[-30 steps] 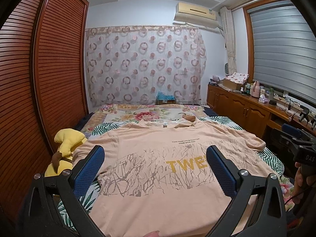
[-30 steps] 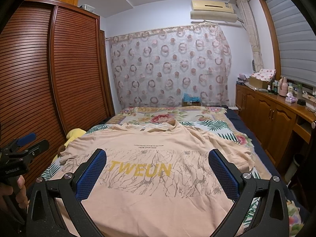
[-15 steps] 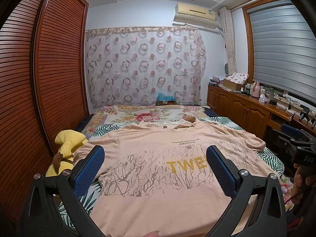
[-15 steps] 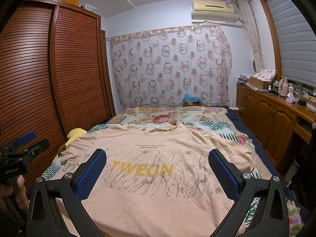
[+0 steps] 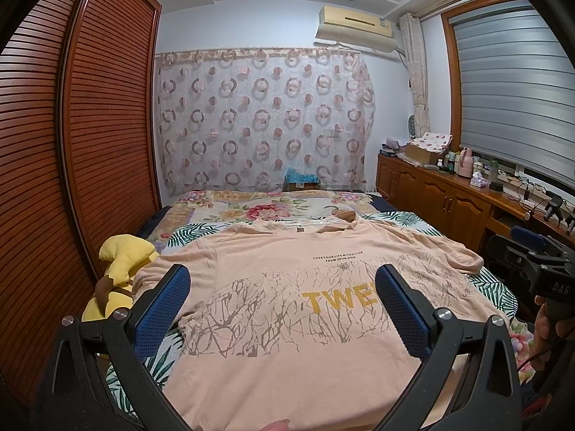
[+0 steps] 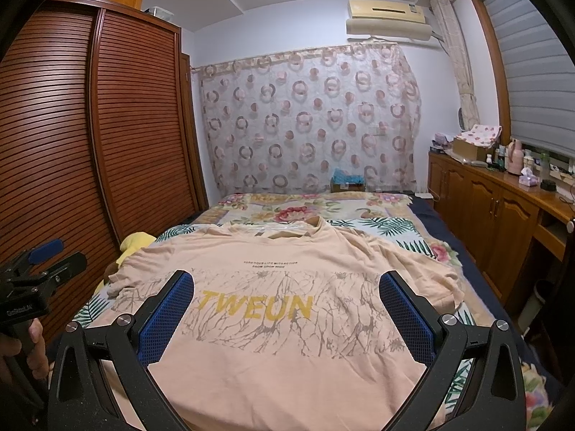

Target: Fold small clothes

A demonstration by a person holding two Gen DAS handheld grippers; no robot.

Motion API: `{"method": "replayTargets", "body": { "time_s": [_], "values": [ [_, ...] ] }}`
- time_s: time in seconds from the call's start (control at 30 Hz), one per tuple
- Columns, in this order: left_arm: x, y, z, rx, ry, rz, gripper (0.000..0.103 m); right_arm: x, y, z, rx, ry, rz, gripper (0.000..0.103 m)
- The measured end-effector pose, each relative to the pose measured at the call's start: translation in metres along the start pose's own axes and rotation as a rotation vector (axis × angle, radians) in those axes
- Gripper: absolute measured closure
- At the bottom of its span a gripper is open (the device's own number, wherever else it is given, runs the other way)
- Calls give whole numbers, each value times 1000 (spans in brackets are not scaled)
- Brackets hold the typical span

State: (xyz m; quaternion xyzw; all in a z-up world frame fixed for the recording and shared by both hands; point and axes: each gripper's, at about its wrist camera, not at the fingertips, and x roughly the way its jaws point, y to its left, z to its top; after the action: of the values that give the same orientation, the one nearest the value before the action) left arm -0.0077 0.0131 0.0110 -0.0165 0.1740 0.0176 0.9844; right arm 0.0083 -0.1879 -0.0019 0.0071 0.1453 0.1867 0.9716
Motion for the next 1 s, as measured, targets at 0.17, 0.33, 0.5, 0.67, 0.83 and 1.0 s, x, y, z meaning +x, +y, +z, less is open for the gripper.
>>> {"method": "replayTargets", "body": {
  "time_s": [0.17, 0.33, 0.5, 0.67, 0.83, 1.0],
  "values": [
    [0, 0, 0, 1, 0, 1, 0, -1, 0, 0, 3, 0, 0, 0],
    [0, 0, -1, 1, -1, 1, 0, -1, 1, 0, 2, -1, 2, 0],
    [0, 0, -1, 1, 0, 1, 0, -1, 0, 0, 3, 0, 1, 0],
    [0, 0, -1, 2, -1, 1, 0, -1, 0, 0, 2, 0, 0, 0],
    [1, 0, -1, -1, 5, -1, 0, 0, -1, 0, 3, 1, 6, 0],
    [8, 7, -6, -11, 45, 10, 0, 10, 0, -3, 3, 21, 56, 0]
  ]
}}
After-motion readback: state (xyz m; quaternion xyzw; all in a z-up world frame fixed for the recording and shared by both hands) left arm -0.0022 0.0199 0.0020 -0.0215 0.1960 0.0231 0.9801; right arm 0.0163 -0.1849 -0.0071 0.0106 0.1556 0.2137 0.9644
